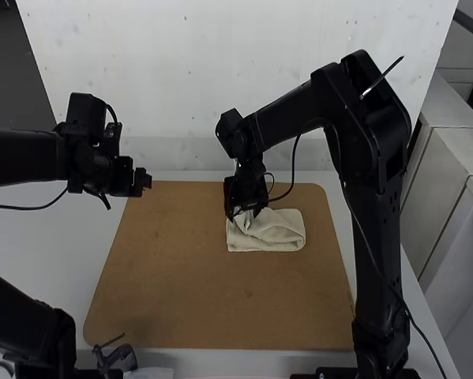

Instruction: Fold the towel.

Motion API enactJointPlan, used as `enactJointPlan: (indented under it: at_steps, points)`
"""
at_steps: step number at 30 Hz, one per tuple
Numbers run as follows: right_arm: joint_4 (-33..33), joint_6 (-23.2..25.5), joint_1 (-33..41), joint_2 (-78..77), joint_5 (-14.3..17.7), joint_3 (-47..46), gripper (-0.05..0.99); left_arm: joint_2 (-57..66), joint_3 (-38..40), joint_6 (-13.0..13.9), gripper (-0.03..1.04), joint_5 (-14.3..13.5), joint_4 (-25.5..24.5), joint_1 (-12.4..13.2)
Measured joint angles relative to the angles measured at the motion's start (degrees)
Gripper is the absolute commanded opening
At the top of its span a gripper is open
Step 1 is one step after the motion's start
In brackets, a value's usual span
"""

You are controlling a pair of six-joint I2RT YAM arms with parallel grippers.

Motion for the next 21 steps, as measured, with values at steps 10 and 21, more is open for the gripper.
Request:
enactJointPlan:
  at_steps: [10,21]
  points:
    - [-0.5,0.6,-2.4,-4.3,0.7,0.0,0.02,1.7,0.0,0.0,1.01,0.8,0.8,0.0]
    - [-0.4,0.6,-2.4,-4.5,2.8,-3.1,0.02,1.7,0.0,0.0,1.01,1.2,1.0,0.0]
